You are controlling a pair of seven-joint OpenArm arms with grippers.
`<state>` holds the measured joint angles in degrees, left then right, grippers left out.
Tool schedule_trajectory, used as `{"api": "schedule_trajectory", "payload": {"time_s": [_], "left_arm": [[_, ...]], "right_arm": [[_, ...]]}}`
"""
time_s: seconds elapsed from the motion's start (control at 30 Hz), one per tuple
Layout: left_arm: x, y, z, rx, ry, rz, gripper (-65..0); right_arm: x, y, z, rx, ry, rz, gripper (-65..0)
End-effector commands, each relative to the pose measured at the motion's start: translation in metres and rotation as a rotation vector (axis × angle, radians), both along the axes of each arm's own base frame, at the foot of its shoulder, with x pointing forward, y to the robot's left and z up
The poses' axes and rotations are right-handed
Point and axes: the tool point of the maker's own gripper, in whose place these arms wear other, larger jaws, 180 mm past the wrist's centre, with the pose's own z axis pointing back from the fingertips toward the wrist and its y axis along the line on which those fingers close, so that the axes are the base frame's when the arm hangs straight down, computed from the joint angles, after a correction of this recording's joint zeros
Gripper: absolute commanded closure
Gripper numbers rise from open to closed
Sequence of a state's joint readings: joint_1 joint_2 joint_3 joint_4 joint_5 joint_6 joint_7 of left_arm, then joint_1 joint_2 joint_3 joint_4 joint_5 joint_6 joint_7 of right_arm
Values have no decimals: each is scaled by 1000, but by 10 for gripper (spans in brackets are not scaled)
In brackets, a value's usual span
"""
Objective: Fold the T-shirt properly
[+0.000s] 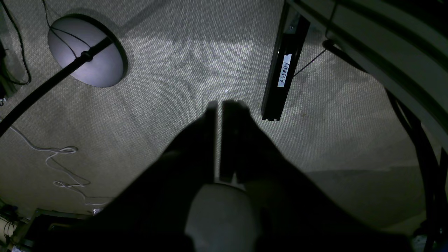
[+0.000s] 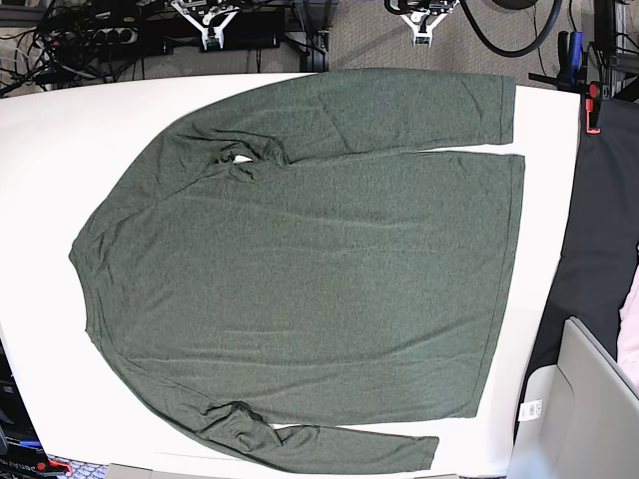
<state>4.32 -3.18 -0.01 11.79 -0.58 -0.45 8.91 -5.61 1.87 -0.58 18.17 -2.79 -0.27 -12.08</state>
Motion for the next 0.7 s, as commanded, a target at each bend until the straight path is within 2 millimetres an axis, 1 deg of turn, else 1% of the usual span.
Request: {"api": "schedule_trajectory", "payload": {"time_s": [0.0,0.07,0.1,0.17,0.2,0.27,0.33,0.4,0.43,0.5,0.57,0.63,0.67], "left_arm": [[-2,3,0,4,-1,0,-2],[-6,4,0,6,5,-1,-2],[-12,6,1,10,7,-3,-2],[-15,19,4,32,-10,-9,-2],[-20,23,5,39,-11,-12,-2],[-31,27,7,46,-8,-16,-2],[-45,47,13,78,-4,-29,-2],[-55,60,18,99,-7,-41,-2],[-58,68,21,111,-10,-46,-2],[-60,78,27,128,-28,-59,-2],[-59,91,35,150,-58,-81,-2],[-57,101,44,167,-85,-102,-2],[-57,106,50,176,-99,-112,-2]], "right_arm": [[-9,-6,1,-11,12,2,0],[-9,-9,2,-16,6,3,0],[-11,-17,3,-29,4,7,0],[-19,-25,7,-42,-3,13,0],[-21,-31,9,-50,-12,18,0],[-31,-45,14,-72,-9,28,0],[-42,-56,19,-88,-7,40,0],[-48,-72,26,-111,-18,57,0],[-51,-77,29,-118,-21,64,0],[-51,-87,37,-133,-46,84,0],[-52,-96,49,-145,-76,110,0],[-48,-103,61,-155,-114,138,0],[-49,-107,69,-162,-118,154,0]]}}
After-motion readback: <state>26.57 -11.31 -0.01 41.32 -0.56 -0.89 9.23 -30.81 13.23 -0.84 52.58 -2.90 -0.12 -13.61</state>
